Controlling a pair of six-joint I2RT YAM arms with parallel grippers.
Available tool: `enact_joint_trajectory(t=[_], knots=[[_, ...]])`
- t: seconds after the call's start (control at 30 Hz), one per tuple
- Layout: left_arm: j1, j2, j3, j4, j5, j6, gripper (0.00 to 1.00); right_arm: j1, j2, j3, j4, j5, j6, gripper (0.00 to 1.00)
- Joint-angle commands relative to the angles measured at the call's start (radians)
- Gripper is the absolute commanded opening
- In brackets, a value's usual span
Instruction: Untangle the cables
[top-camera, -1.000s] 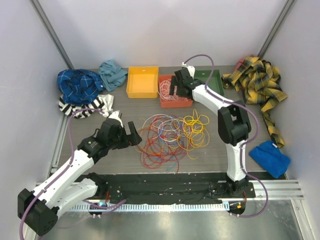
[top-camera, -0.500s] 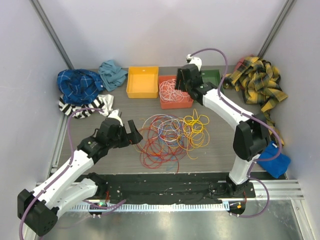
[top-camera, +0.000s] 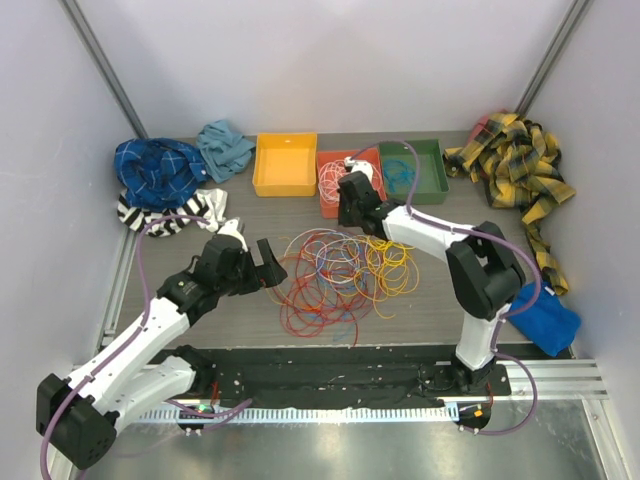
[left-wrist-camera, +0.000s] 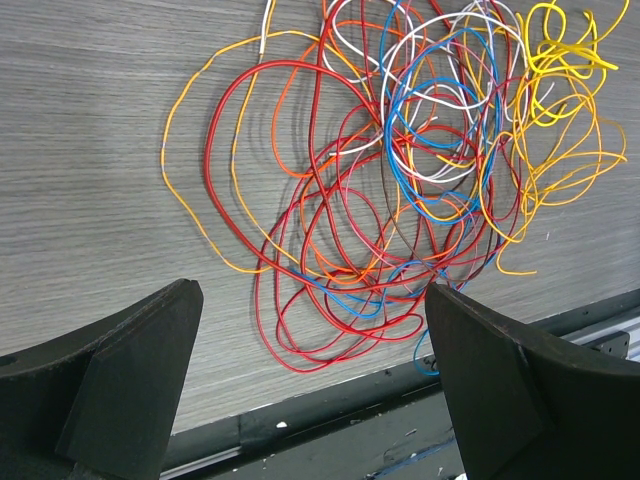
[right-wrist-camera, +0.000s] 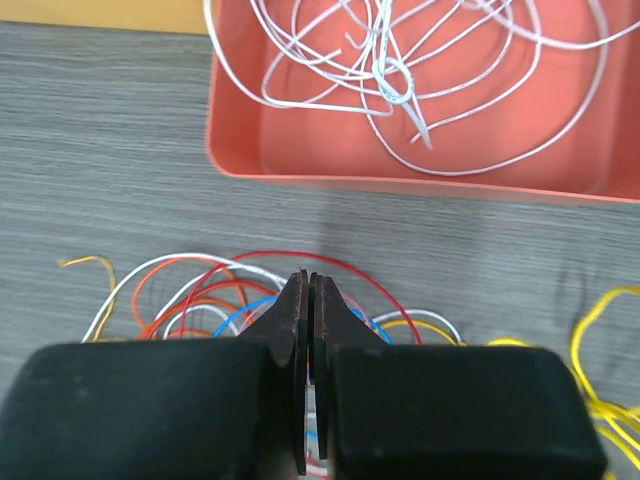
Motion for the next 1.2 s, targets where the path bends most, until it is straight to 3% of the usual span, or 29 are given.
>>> enact_joint_trajectory(t=[0.0, 0.27, 0.7, 0.8, 0.9, 0.97, 1.0, 1.1, 1.17], knots=[[-0.003, -0.02, -0.005, 0.013, -0.004, 0.006, 1.0, -0.007, 0.086, 0.059, 0.061, -0.029, 0.04, 0.01], [-0.003, -0.02, -0.012, 0.006, -0.037, 0.013, 1.0, -0.03, 0.209, 0.168, 0.063, -0.014, 0.028, 0.01], [-0.003, 0.015, 0.008, 0.006, -0.043, 0.017, 1.0, -0.086, 0.39, 0.479, -0.015, -0.026, 0.0, 0.01], [-0.003, 0.006, 0.017, -0.016, -0.043, 0.017, 1.0, -0.082, 0.366, 0.486, -0.034, -0.047, 0.011, 0.01], [-0.003, -0.019, 0.007, -0.019, -0.055, 0.019, 1.0, -0.052, 0.228, 0.371, 0.007, 0.001, 0.003, 0.01], [-0.003, -0.046, -0.008, -0.01, -0.063, 0.016, 1.0, -0.03, 0.152, 0.302, 0.024, 0.096, -0.011, 0.12], [-0.003, -0.053, -0.015, -0.002, -0.064, 0.014, 1.0, -0.017, 0.067, 0.232, 0.027, 0.13, -0.012, 0.33], [-0.003, -0.065, -0.03, 0.016, -0.063, 0.003, 1.0, -0.013, -0.052, 0.084, 0.041, 0.187, 0.023, 0.61], [-0.003, -0.059, -0.041, 0.029, -0.061, -0.009, 1.0, -0.015, -0.141, 0.035, -0.018, 0.184, 0.029, 0.64]])
